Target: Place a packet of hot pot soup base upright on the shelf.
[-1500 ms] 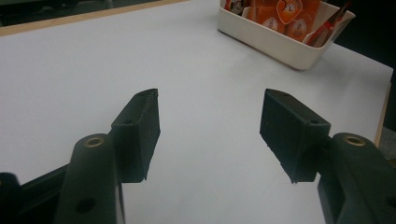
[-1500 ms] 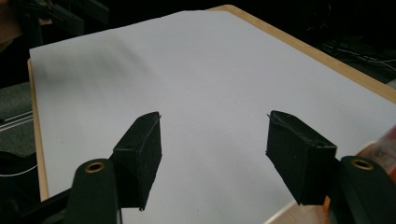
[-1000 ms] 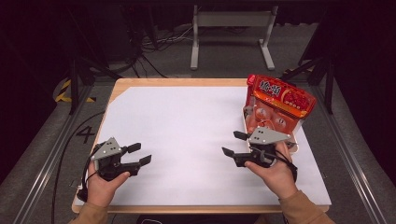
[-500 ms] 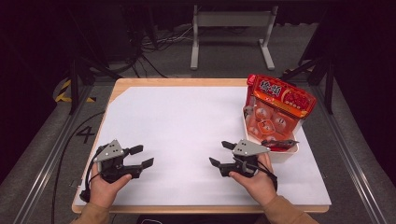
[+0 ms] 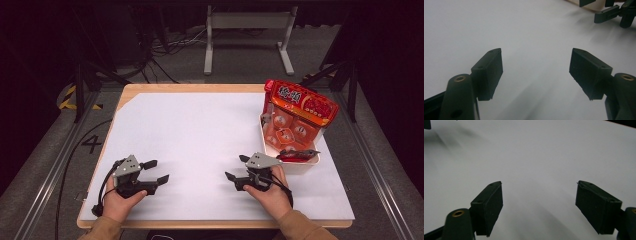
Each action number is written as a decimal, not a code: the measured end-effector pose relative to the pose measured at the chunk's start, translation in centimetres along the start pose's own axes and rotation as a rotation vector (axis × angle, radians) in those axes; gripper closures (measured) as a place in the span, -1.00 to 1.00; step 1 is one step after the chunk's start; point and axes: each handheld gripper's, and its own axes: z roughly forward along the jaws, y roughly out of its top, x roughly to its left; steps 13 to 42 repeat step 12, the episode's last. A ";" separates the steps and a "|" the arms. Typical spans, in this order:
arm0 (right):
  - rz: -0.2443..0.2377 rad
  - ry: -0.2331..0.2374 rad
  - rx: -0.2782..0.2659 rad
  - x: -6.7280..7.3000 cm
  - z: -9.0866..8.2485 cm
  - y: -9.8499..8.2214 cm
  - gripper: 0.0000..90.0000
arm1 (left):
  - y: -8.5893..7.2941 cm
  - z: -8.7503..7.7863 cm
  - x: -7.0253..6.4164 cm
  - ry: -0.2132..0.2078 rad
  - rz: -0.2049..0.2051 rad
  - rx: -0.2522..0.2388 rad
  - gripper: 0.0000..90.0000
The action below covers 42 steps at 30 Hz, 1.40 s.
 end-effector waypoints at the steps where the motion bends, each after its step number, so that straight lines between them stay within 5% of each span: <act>1: -0.001 0.000 0.002 0.0 0.0 0.0 -0.54 | 0.1 -0.1 0.0 0.001 -0.001 -0.007 -0.38; 9: -0.015 0.010 0.007 0.1 0.0 0.0 -0.51 | -0.2 0.3 -0.2 0.018 0.021 -0.004 -0.56; 12: -0.017 0.013 0.007 0.2 0.0 0.0 -0.50 | -0.2 0.4 -0.1 -0.002 -0.026 0.012 -0.66; 42: -0.017 0.013 0.007 0.2 0.0 0.0 -0.50 | -0.2 0.4 -0.1 -0.002 -0.026 0.012 -0.66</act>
